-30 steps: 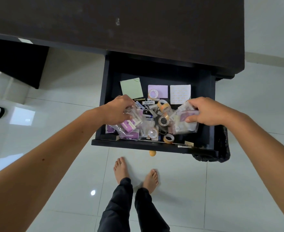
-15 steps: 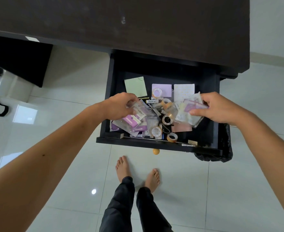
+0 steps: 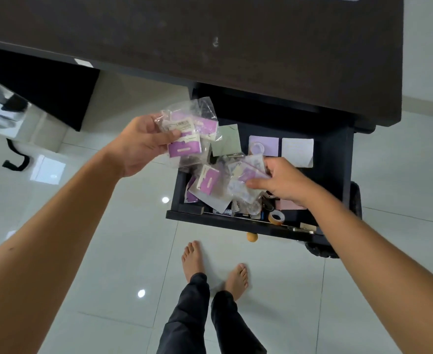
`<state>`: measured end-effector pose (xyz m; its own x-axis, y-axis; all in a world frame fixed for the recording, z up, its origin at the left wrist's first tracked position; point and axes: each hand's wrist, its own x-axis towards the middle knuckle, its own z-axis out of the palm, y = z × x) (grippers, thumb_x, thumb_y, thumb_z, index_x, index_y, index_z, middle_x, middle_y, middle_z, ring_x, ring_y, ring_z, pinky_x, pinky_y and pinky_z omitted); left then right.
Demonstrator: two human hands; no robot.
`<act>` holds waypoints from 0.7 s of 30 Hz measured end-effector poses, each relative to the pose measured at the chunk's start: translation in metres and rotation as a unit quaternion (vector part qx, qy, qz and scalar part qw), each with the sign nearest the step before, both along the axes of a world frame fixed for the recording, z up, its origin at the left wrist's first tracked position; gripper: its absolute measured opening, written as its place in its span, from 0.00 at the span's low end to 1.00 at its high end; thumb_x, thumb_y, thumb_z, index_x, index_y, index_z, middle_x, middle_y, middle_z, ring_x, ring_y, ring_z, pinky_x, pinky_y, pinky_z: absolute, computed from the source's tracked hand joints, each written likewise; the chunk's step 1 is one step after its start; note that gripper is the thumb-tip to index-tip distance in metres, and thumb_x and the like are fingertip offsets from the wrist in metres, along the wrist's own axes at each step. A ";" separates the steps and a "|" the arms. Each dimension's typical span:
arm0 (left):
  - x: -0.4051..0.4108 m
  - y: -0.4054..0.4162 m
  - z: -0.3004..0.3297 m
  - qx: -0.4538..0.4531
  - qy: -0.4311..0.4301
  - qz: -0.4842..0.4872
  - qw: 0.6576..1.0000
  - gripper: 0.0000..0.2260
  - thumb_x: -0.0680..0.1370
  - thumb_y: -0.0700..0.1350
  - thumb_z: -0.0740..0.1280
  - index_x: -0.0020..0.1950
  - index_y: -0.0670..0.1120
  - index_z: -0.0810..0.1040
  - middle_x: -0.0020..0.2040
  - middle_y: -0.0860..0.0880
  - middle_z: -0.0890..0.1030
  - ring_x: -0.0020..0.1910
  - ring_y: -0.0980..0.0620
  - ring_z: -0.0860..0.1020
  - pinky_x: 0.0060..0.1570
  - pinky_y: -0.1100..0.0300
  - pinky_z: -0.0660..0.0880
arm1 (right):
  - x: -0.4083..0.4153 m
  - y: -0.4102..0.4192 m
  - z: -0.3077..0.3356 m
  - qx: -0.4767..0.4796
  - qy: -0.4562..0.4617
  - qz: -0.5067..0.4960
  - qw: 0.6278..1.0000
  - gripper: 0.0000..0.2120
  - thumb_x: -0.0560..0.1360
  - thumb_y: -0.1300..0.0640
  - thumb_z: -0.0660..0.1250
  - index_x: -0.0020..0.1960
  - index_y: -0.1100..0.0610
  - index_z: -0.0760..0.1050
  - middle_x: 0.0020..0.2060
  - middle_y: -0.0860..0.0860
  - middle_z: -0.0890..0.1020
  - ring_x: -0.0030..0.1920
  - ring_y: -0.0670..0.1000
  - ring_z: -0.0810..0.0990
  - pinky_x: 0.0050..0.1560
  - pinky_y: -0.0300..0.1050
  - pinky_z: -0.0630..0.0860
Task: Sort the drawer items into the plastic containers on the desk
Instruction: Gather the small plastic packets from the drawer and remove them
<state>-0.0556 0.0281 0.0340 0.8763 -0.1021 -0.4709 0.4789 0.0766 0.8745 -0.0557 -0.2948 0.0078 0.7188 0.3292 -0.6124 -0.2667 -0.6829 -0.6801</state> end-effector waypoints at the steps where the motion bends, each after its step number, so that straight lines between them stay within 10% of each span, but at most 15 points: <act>1: -0.003 0.005 -0.001 -0.013 -0.002 0.015 1.000 0.06 0.80 0.33 0.67 0.56 0.39 0.80 0.51 0.45 0.87 0.54 0.47 0.85 0.61 0.52 0.82 | -0.002 0.010 -0.006 -0.002 -0.005 0.006 1.000 0.10 0.74 0.51 0.80 0.50 0.55 0.82 0.43 0.52 0.86 0.44 0.51 0.86 0.54 0.53 0.82; 4: -0.013 0.022 -0.007 -0.028 0.003 0.046 0.999 0.11 0.81 0.32 0.67 0.63 0.32 0.77 0.59 0.38 0.84 0.60 0.42 0.83 0.65 0.49 0.80 | -0.010 0.036 -0.011 -0.037 -0.031 0.045 0.998 0.14 0.74 0.49 0.79 0.45 0.57 0.79 0.35 0.48 0.78 0.34 0.46 0.77 0.37 0.43 0.70; 16: -0.023 0.028 -0.014 -0.017 0.024 0.047 0.998 0.17 0.81 0.34 0.68 0.68 0.29 0.74 0.67 0.33 0.80 0.62 0.40 0.82 0.68 0.45 0.78 | -0.028 0.059 -0.034 -0.159 -0.132 0.106 0.973 0.14 0.75 0.50 0.78 0.48 0.61 0.81 0.48 0.52 0.76 0.48 0.53 0.75 0.41 0.46 0.67; 21: -0.021 0.025 -0.009 -0.020 0.026 0.040 0.999 0.10 0.81 0.34 0.67 0.62 0.36 0.78 0.62 0.37 0.84 0.59 0.42 0.83 0.64 0.48 0.80 | -0.027 0.050 -0.014 -0.079 -0.072 0.056 0.993 0.06 0.77 0.53 0.74 0.47 0.53 0.78 0.37 0.47 0.79 0.33 0.48 0.77 0.33 0.40 0.73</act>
<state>-0.0763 0.0529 0.0246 0.8567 -0.0530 -0.5132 0.5149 0.1507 0.8439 -0.0825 -0.2450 -0.0067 0.7668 0.3207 -0.5560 -0.0900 -0.8039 -0.5879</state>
